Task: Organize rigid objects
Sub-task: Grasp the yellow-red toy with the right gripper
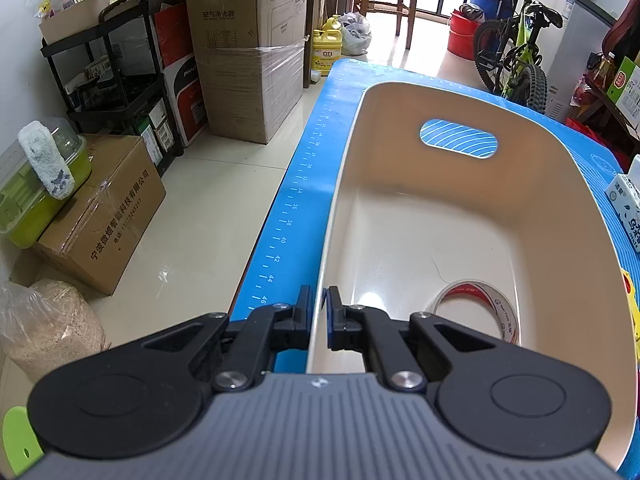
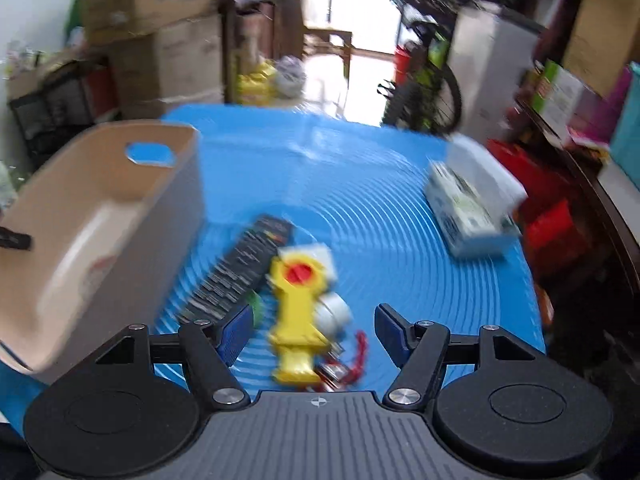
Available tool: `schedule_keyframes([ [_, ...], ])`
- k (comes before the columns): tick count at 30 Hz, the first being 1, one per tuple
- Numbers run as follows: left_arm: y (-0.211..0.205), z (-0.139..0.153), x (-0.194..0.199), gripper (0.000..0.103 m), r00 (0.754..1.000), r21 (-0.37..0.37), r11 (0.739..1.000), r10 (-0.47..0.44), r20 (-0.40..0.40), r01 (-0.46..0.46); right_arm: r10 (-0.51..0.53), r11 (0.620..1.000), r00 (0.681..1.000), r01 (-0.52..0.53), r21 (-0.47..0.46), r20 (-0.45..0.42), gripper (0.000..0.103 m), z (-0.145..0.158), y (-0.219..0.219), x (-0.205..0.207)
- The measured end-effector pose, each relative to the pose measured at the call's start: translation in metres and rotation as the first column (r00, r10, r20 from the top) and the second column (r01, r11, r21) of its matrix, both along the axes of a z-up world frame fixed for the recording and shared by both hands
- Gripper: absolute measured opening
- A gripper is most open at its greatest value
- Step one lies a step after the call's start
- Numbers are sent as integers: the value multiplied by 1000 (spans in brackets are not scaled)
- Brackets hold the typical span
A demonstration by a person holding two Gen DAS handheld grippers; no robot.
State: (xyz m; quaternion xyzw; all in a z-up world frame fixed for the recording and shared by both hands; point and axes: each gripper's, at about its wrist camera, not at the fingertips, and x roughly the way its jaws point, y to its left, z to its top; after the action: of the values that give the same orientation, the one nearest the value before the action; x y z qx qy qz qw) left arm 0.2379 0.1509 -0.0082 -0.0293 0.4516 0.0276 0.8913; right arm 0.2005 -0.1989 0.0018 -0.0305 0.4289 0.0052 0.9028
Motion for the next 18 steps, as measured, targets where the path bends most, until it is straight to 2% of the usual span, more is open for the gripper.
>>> schedule_keyframes([
  [7, 0, 0, 0, 8, 1000, -1, 1000, 1, 0, -1, -8, 1000, 999, 9, 27, -48, 73, -35, -7, 7],
  [18, 1, -1, 0, 8, 1000, 6, 1000, -1, -2, 1, 45, 998, 999, -44, 51, -28, 73, -39, 15, 55],
])
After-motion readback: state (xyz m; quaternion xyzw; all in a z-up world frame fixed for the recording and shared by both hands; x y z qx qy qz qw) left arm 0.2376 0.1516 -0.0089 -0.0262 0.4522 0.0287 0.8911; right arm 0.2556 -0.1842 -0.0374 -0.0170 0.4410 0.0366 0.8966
